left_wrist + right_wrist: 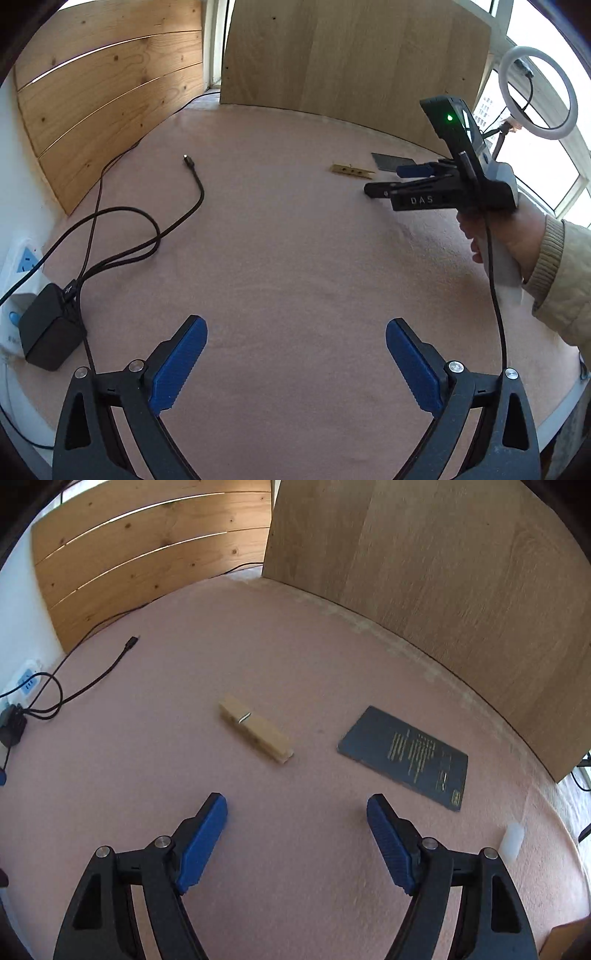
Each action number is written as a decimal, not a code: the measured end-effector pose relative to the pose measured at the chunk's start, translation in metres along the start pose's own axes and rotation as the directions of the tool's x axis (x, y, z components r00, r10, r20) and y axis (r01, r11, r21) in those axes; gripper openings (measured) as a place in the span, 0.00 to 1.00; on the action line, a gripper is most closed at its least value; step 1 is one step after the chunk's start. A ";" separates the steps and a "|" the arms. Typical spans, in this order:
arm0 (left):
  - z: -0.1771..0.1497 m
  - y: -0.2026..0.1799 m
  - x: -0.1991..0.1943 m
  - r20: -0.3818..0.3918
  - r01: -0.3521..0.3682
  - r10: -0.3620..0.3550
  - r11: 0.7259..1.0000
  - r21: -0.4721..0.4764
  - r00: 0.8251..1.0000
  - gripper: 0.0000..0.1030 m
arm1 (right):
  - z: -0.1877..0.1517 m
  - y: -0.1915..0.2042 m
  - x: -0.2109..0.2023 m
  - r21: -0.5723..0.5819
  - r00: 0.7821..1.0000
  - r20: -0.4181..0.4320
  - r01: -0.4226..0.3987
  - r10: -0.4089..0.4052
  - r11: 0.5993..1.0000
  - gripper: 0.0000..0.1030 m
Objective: Organize objects
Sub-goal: 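Move the right gripper to the wooden clothespin and close on it, then lift the clothespin with the right gripper while the left gripper approaches the white eraser, then close the left gripper on the white eraser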
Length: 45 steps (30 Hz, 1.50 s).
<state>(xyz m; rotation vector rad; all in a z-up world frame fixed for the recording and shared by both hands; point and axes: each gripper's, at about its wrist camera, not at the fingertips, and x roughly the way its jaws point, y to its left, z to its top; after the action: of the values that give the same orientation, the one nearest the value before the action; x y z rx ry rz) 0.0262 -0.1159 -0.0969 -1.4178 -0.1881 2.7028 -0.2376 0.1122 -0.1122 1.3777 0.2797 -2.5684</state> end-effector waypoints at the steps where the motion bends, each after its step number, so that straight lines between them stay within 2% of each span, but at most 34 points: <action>1: -0.004 0.001 -0.001 -0.003 -0.007 0.007 1.000 -0.006 1.000 0.96 | 0.006 0.001 0.003 -0.023 1.000 0.016 0.000 0.000 1.000 0.72; 3: -0.009 0.002 -0.004 -0.009 -0.022 0.022 1.000 -0.015 1.000 0.96 | 0.018 0.006 0.010 -0.079 1.000 0.030 0.011 -0.008 0.997 0.72; 5: -0.012 0.001 -0.004 -0.011 -0.033 0.033 0.999 -0.024 0.999 0.96 | 0.028 0.012 0.016 -0.123 0.999 0.026 -0.019 0.023 0.992 0.66; 6: -0.012 0.001 -0.004 -0.011 -0.036 0.036 0.999 -0.027 0.999 0.96 | 0.032 0.014 0.017 -0.136 0.999 0.025 -0.038 0.041 0.990 0.56; 7: -0.010 -0.002 -0.004 -0.011 -0.038 0.038 0.999 -0.028 0.999 0.96 | 0.034 0.015 0.019 -0.140 0.997 0.019 -0.066 0.069 0.988 0.41; 10: 0.002 -0.013 0.004 -0.002 -0.042 0.042 0.999 -0.020 0.999 0.96 | 0.036 0.024 0.017 -0.155 0.991 0.000 -0.130 0.131 0.979 0.11; 12: 0.015 -0.021 0.011 0.004 -0.035 0.035 0.999 -0.011 0.999 0.96 | 0.029 0.028 0.013 -0.164 0.991 -0.008 -0.133 0.134 0.977 0.11; 16: 0.042 -0.043 0.033 0.027 -0.016 0.016 1.000 -0.005 1.000 0.97 | -0.006 0.018 -0.009 -0.064 0.988 -0.015 -0.152 0.151 0.986 0.11; 20: 0.076 -0.077 0.073 0.027 0.003 -0.003 1.000 0.003 1.000 0.98 | -0.071 0.002 -0.051 0.055 0.991 -0.013 -0.132 0.133 0.990 0.11; 25: 0.125 -0.137 0.132 0.012 0.044 -0.044 0.999 0.001 0.999 0.98 | -0.159 -0.011 -0.108 0.179 0.997 -0.021 -0.069 0.074 0.981 0.12; 29: 0.158 -0.185 0.171 0.003 0.034 -0.035 0.998 0.043 0.999 0.98 | -0.208 -0.020 -0.140 0.252 0.999 -0.022 -0.026 0.033 0.967 0.12; 33: 0.176 -0.241 0.191 0.012 0.059 -0.061 0.991 0.117 0.998 0.98 | -0.232 -0.025 -0.155 0.306 1.000 0.009 -0.027 0.025 0.952 0.12; 38: 0.184 -0.298 0.208 0.027 0.069 -0.076 0.978 0.196 0.997 0.97 | -0.240 -0.031 -0.158 0.326 0.998 0.051 -0.060 0.046 0.943 0.12; 39: 0.185 -0.306 0.214 0.013 0.066 -0.070 0.977 0.205 0.997 0.91 | -0.241 -0.032 -0.158 0.323 0.997 0.056 -0.068 0.053 0.944 0.12; 41: 0.185 -0.314 0.228 -0.036 0.062 -0.056 0.974 0.216 0.998 0.68 | -0.242 -0.034 -0.158 0.322 0.996 0.067 -0.084 0.065 0.943 0.11; 42: 0.184 -0.316 0.227 -0.005 0.036 -0.036 0.972 0.232 0.999 0.65 | -0.242 -0.034 -0.158 0.323 0.995 0.073 -0.091 0.071 0.942 0.11; 44: 0.183 -0.318 0.229 0.005 0.040 -0.042 0.969 0.244 0.999 0.58 | -0.244 -0.035 -0.159 0.327 0.994 0.079 -0.099 0.077 0.940 0.11; 45: 0.184 -0.317 0.228 0.008 0.048 -0.051 0.969 0.240 0.999 0.49 | -0.244 -0.034 -0.159 0.329 0.994 0.082 -0.101 0.078 0.939 0.11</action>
<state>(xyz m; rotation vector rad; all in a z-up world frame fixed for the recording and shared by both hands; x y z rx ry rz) -0.2493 0.2148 -0.1324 -1.3068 0.0992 2.5896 0.0331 0.2256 -0.1101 1.3643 -0.2371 -2.6663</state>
